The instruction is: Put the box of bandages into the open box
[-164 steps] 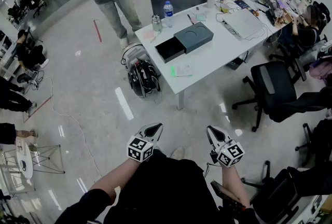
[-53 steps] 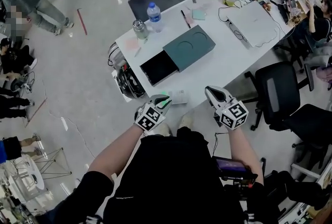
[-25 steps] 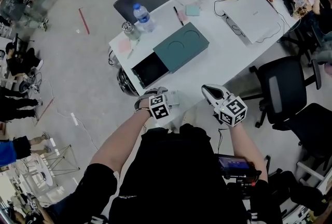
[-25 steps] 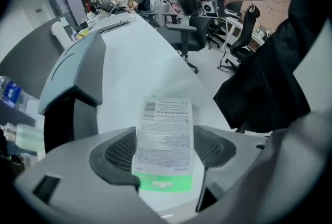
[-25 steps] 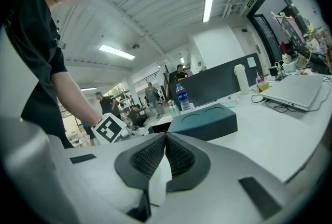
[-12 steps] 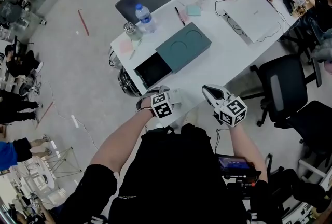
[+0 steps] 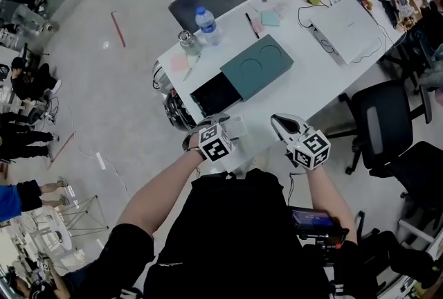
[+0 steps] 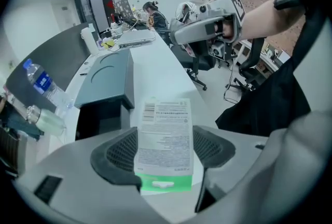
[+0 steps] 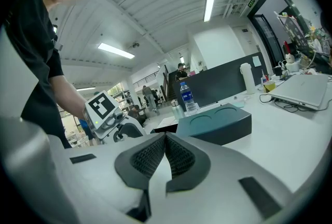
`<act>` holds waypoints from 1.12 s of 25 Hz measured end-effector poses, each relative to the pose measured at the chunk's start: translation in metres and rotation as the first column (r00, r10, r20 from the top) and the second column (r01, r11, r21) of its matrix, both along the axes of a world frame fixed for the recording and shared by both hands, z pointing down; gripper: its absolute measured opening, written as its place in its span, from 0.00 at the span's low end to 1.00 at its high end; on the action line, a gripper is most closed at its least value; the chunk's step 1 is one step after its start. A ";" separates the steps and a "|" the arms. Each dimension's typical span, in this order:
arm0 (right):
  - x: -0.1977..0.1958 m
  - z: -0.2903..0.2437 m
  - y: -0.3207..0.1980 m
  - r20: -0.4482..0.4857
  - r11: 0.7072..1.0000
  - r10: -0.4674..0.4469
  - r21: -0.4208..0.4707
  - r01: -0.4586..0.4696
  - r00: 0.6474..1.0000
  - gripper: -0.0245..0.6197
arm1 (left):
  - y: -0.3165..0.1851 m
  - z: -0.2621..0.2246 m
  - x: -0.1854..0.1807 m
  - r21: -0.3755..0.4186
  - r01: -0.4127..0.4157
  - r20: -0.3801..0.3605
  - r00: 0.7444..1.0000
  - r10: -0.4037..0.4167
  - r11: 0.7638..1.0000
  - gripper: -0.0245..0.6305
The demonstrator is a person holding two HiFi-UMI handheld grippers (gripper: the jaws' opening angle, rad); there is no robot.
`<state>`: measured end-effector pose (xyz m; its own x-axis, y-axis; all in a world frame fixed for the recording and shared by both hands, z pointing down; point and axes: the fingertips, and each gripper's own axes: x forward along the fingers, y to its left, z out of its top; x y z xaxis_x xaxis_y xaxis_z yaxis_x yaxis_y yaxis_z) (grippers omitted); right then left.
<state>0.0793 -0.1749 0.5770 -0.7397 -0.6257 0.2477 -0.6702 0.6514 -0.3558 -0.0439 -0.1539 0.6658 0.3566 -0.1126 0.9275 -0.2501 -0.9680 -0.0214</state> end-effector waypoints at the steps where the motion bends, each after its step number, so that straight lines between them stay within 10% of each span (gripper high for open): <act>1: -0.002 -0.001 -0.001 0.000 1.000 -0.002 0.001 0.002 1.000 0.08 | -0.003 -0.004 -0.001 0.003 0.013 -0.010 1.000 -0.013 1.000 0.55; 17: -0.010 -0.001 -0.017 0.003 1.000 0.000 -0.006 0.000 1.000 0.08 | -0.103 -0.040 -0.036 0.076 0.295 -0.132 0.950 -0.283 0.953 0.55; 28: 0.013 0.010 -0.020 0.004 0.998 0.053 -0.042 -0.053 0.999 0.08 | -0.135 0.007 -0.043 0.025 0.344 -0.036 0.939 -0.343 0.939 0.55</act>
<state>0.0927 -0.1944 0.5871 -0.7072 -0.6529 0.2711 -0.7014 0.5996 -0.3854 -0.0871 -0.2884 0.6731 0.3195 -0.2610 0.9110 -0.5680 -0.8222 -0.0363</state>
